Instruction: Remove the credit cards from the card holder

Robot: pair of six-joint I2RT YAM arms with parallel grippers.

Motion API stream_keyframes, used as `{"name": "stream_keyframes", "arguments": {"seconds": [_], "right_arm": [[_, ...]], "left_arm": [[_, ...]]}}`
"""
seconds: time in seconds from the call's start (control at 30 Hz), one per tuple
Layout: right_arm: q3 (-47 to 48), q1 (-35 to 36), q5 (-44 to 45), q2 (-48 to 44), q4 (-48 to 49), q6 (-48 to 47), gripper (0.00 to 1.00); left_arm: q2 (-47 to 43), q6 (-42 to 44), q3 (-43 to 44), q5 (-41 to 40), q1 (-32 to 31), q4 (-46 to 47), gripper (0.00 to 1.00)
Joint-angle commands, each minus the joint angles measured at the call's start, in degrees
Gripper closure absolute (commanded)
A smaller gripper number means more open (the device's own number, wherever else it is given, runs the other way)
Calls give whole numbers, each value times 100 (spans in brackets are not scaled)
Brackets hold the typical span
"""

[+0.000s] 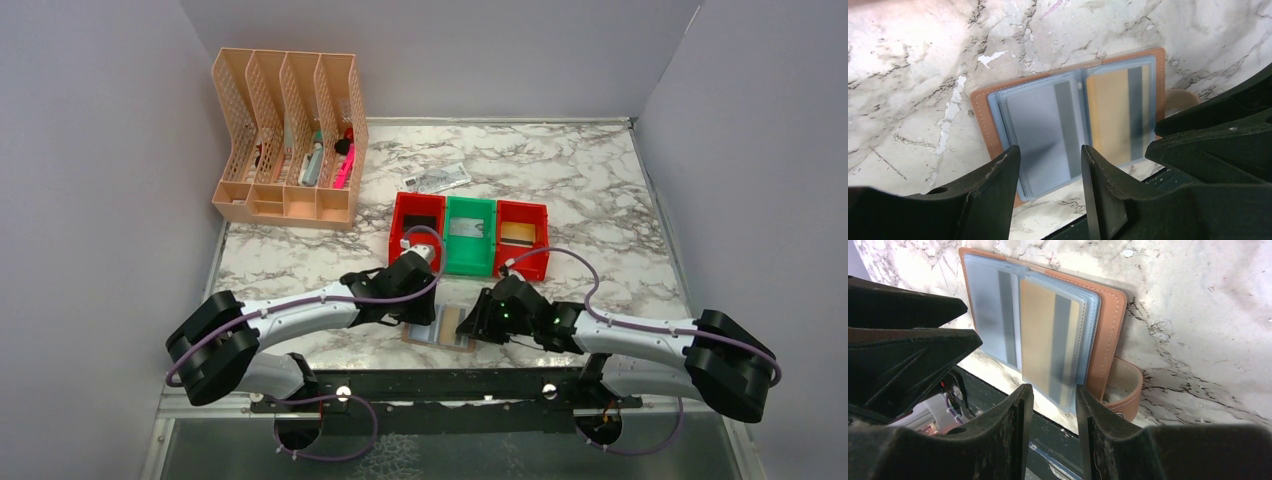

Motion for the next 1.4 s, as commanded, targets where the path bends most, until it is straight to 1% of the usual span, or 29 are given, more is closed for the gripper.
{"name": "stream_keyframes", "arguments": {"seconds": [0.0,0.17,0.37,0.53,0.93,1.17,1.37], "right_arm": [[-91,24,152,83,215,137,58],[-177,17,52,301,537,183,58],[-157,20,25,456,626,208,59],[-129,24,-154,252,882,200,59],[102,22,-336,-30,1006,113,59],[464,20,-556,176,1086,-65,58],[912,22,-751,679,1077,-270,58]], "left_arm": [[-100,-33,-92,-170,27,-54,48],[-44,-12,-148,-111,36,3,48],[-10,-110,-379,134,34,239,51],[-95,-199,-548,232,35,376,52],[-200,-223,-587,323,35,449,53],[-535,-277,-588,114,36,356,53],[-902,-408,-544,-381,36,13,51]]}}
